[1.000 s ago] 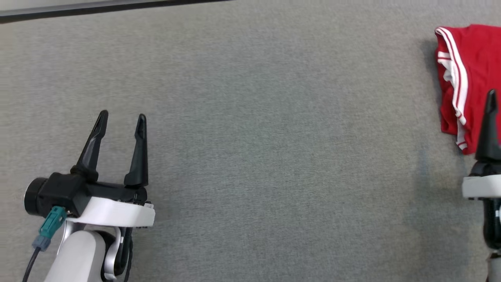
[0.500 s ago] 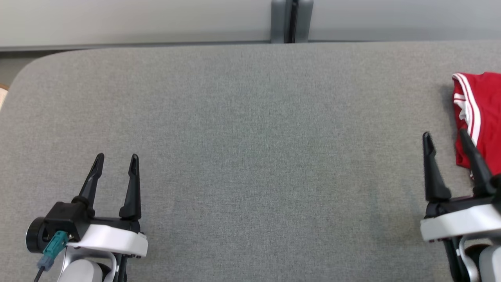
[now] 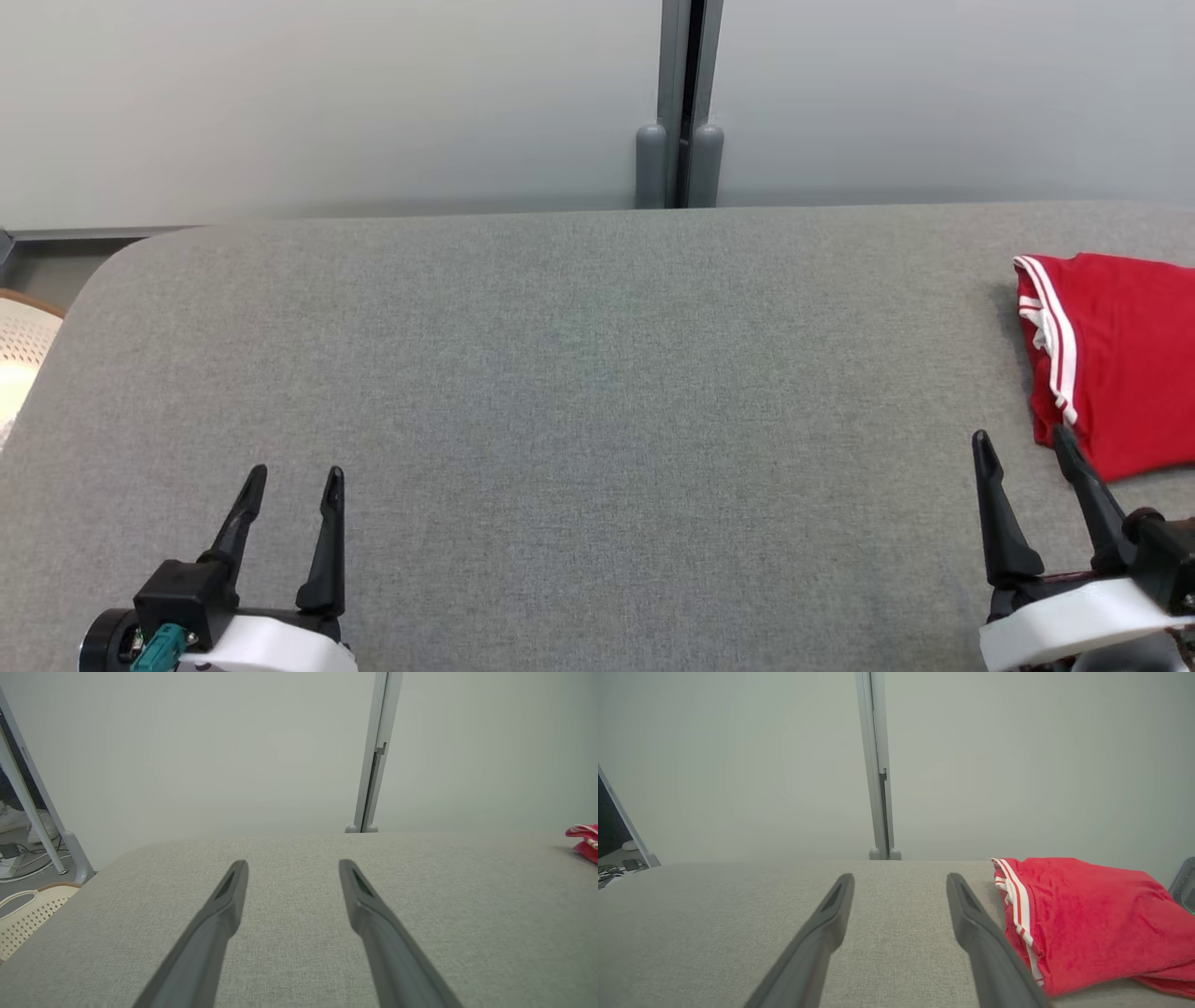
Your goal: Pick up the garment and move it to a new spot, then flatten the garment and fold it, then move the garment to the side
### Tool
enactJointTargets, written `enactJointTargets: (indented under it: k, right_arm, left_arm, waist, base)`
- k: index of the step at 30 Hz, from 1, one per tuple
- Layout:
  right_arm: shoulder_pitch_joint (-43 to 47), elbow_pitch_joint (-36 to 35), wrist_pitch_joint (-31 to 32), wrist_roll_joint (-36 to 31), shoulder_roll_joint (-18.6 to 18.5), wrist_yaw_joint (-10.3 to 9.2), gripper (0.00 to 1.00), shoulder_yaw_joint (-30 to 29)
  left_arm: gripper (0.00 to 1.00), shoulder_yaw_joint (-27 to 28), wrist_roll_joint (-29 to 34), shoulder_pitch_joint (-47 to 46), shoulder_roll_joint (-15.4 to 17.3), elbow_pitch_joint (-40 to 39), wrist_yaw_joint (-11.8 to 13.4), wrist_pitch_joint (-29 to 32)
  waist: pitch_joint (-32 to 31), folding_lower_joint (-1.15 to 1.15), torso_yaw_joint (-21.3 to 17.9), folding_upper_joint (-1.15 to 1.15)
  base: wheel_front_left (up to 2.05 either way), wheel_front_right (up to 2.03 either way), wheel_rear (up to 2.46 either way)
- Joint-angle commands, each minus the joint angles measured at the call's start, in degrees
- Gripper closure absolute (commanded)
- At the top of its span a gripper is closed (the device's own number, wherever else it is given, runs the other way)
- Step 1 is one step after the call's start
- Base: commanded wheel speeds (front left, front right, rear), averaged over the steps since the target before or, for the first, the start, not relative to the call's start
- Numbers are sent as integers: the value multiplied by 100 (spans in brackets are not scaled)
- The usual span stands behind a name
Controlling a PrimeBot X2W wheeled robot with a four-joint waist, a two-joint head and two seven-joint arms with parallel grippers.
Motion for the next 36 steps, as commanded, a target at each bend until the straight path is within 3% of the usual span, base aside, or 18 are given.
enactJointTargets:
  k: [1,36]
  right_arm:
    - [140,-30,35,-7,19,-13,0,12]
    - [396,-242,289,-102,64,-13,0,-10]
  left_arm:
    - [0,-14,-39,117,34,-5,31,41]
    - [0,-108,-108,253,265,0,126,170]
  waist:
    - [-203,0,-17,0]
    - [-472,0,-126,0]
  base:
    - [0,0,0]
    - [0,0,0]
